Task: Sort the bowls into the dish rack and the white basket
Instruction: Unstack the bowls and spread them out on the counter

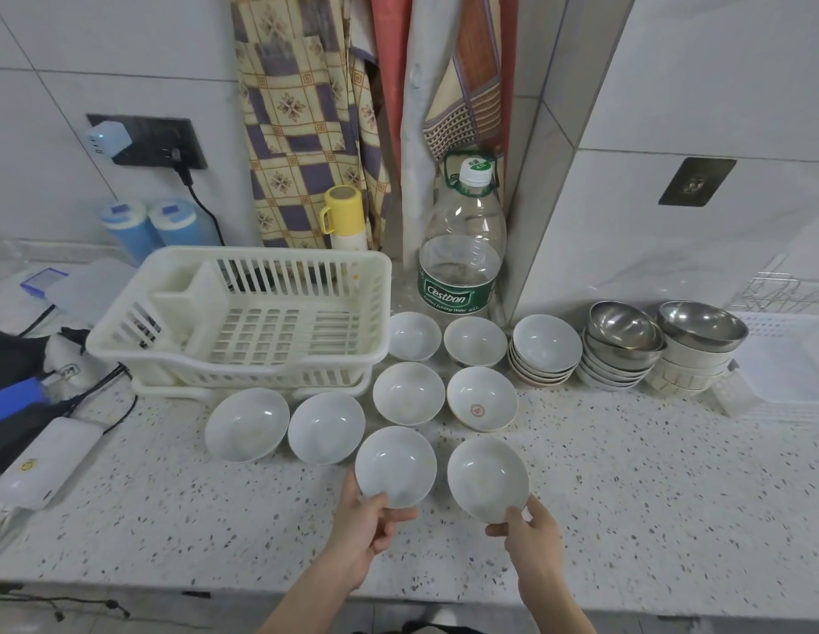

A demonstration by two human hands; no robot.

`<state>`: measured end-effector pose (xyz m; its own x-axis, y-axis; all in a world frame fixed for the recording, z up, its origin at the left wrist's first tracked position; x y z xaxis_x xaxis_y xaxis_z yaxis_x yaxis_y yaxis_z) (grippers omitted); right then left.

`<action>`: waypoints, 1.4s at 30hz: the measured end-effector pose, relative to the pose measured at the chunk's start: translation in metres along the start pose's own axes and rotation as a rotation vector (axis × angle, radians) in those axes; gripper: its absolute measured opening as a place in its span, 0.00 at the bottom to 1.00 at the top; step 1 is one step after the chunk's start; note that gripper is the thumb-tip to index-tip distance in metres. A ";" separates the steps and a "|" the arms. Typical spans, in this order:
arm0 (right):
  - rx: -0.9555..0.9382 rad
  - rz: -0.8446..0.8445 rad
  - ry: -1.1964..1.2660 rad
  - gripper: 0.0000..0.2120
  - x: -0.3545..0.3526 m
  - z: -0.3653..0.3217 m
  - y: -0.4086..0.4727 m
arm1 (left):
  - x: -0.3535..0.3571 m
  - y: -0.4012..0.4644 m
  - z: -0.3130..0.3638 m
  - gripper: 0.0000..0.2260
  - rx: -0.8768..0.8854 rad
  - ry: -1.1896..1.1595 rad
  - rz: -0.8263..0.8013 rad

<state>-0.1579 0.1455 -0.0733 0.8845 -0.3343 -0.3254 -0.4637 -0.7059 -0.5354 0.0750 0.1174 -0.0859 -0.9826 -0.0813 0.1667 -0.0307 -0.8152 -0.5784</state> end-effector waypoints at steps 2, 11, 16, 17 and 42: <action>-0.005 0.003 -0.009 0.20 0.001 -0.001 -0.001 | 0.001 0.000 -0.004 0.22 -0.004 0.011 -0.001; 0.052 -0.024 0.053 0.20 0.007 0.001 0.001 | 0.002 -0.001 -0.017 0.27 -0.075 0.004 -0.045; 0.095 -0.012 0.104 0.20 0.009 0.006 0.003 | 0.001 -0.004 -0.017 0.35 -0.070 0.062 -0.108; 0.100 -0.007 0.116 0.20 0.009 0.007 0.003 | 0.002 -0.004 -0.017 0.37 -0.071 0.075 -0.127; 0.072 0.034 0.134 0.25 0.014 0.008 -0.009 | 0.000 -0.009 -0.013 0.31 -0.049 0.107 -0.104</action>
<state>-0.1415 0.1520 -0.0794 0.8651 -0.4405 -0.2398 -0.4913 -0.6478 -0.5823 0.0732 0.1320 -0.0909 -0.9874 0.0659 0.1436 -0.1399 -0.7869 -0.6010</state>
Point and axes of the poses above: each hand's wrist, its own y-axis towards the middle knuckle, its own x-axis out of the palm, z = x × y, the point moved 5 cm from there along y, towards the middle knuckle, and after that the axes turned 3 degrees about x, right-handed, at the moved point
